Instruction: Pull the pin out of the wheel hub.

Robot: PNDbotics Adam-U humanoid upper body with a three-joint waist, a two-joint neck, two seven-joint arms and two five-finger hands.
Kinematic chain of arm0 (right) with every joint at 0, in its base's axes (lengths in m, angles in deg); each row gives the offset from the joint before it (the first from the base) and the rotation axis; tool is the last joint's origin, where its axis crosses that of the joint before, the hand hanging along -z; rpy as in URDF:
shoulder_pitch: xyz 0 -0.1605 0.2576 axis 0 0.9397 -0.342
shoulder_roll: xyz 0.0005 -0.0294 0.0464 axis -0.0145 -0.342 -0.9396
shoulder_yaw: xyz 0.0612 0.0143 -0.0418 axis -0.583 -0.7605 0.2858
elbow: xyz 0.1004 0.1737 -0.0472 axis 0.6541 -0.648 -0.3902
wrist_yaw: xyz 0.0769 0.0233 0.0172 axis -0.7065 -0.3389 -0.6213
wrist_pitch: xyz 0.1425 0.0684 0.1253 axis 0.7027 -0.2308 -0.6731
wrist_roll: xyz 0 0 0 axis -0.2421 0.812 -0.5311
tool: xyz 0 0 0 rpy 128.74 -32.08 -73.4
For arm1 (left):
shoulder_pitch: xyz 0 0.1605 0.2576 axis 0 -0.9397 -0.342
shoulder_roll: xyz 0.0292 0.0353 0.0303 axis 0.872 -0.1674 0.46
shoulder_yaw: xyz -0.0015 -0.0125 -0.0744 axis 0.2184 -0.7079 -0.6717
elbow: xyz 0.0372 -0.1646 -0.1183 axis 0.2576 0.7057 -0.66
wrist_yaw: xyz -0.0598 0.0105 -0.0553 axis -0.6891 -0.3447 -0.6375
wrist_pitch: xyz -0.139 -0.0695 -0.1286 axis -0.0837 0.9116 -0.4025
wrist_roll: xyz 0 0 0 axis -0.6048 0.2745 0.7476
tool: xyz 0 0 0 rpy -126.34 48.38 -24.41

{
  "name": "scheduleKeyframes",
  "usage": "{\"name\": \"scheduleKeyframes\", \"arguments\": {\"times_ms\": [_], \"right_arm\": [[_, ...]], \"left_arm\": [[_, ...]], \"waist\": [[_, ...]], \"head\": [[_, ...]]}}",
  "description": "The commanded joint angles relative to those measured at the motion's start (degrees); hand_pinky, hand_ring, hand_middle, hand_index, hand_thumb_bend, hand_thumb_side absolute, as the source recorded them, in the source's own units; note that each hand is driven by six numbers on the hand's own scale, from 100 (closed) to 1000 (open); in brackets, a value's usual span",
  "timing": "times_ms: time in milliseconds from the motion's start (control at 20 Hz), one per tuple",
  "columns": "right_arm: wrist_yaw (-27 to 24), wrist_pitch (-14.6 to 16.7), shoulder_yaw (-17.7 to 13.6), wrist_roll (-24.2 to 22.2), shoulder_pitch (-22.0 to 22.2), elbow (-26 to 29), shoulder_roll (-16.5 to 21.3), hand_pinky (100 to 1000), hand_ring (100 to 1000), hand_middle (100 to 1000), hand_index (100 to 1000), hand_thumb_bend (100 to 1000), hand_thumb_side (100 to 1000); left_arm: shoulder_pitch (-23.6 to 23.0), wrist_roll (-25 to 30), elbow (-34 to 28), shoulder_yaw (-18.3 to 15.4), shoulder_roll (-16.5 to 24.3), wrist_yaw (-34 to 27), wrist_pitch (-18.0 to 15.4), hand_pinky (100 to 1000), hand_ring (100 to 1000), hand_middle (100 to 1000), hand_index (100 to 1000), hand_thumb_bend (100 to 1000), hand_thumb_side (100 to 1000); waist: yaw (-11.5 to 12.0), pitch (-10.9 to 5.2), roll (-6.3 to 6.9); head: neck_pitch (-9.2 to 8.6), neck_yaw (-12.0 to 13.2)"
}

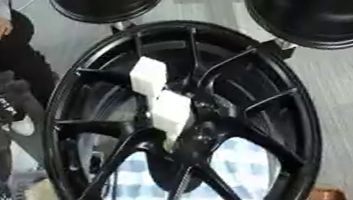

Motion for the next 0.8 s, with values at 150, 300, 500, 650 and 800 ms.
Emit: {"name": "scheduleKeyframes", "arguments": {"times_ms": [150, 300, 500, 650, 800], "right_arm": [[0.4, -0.6, -1.2, 1.9, -0.4, 0.2, 1.5, 916, 904, 842, 855, 100, 278], [2.2, -2.9, -1.3, 3.8, -0.4, -0.3, 1.6, 923, 917, 859, 853, 100, 347], [5.5, -6.9, -1.2, 6.8, -0.3, -0.3, 1.3, 924, 911, 832, 850, 122, 389], [6.4, -7.9, -0.9, 7.2, -0.2, 0.1, 1.1, 924, 911, 836, 866, 197, 356], [5.2, -6.9, -0.6, 5.7, -0.1, 0.5, 0.9, 931, 933, 862, 920, 100, 471]], "left_arm": [[0.2, 0.0, -0.9, -0.3, 0.6, 0.1, -0.1, 903, 800, 657, 803, 100, 810], [0.3, 0.1, -0.9, -0.3, 0.6, 0.1, -0.1, 903, 800, 658, 803, 100, 810], [0.2, 0.2, -0.9, -0.3, 0.7, 0.1, -0.2, 903, 800, 658, 804, 100, 809], [0.2, 0.4, -0.9, -0.2, 0.7, 0.1, -0.3, 904, 801, 658, 804, 100, 810], [0.3, 0.5, -0.8, -0.3, 0.7, 0.1, -0.3, 904, 801, 659, 804, 100, 811]], "waist": [[0.1, -0.82, 0.07], [0.1, -0.80, 0.08], [0.1, -0.76, 0.12], [0.0, -0.77, 0.13], [0.1, -0.80, 0.12]], "head": [[-0.49, 0.1], [-0.49, 0.1], [-0.48, 0.0], [-0.40, -0.1], [-0.44, -0.1]]}}
